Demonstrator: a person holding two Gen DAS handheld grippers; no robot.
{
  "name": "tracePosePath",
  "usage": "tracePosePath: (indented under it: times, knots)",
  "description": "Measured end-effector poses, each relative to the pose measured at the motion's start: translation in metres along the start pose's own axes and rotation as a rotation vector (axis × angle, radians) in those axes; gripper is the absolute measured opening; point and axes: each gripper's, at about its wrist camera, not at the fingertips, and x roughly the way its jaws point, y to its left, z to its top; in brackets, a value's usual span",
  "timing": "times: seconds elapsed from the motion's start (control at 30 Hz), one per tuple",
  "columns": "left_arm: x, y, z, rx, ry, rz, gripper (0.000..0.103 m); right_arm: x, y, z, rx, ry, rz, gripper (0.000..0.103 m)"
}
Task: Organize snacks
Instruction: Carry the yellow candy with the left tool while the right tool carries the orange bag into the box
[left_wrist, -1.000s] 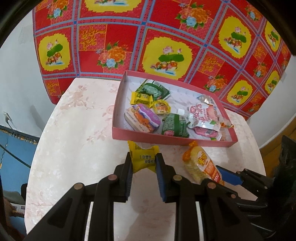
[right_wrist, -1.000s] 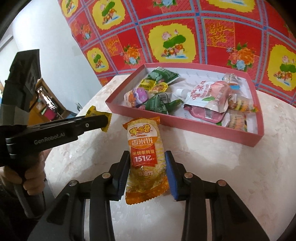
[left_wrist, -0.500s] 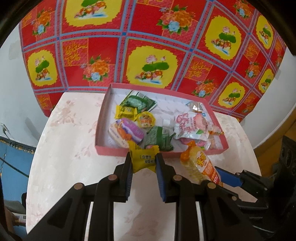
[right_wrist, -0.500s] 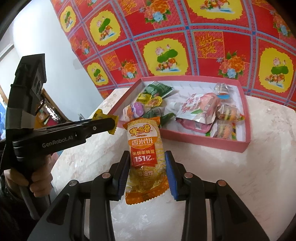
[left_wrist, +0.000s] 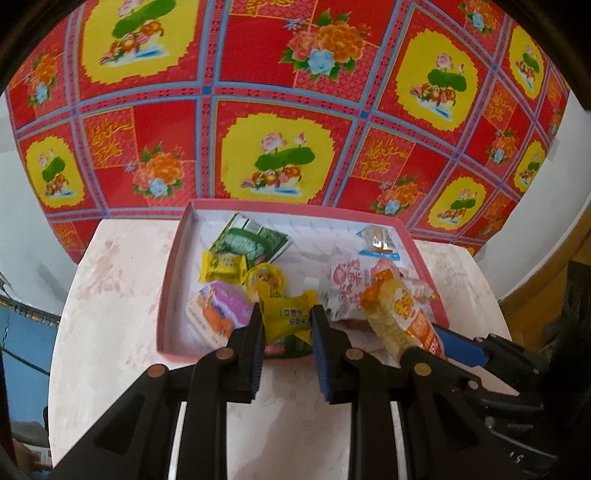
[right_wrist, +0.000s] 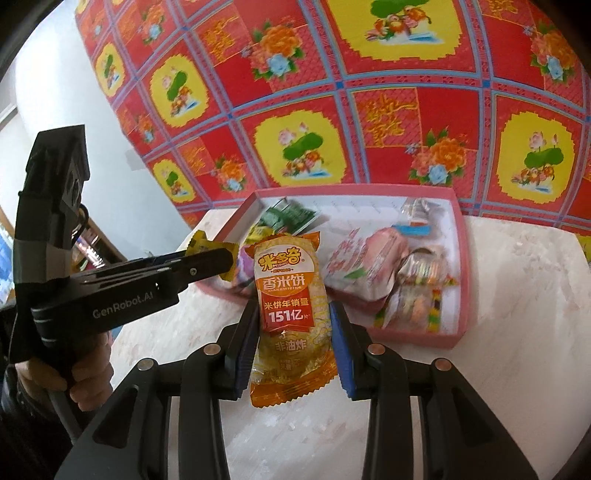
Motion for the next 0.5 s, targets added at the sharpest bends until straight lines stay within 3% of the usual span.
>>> tracePosePath:
  times: [0.5]
  knots:
    - [0.041,-0.004,0.018,0.007,0.034,-0.001,0.025,0.023,-0.03,0.034,0.034,-0.031,-0.063,0.038]
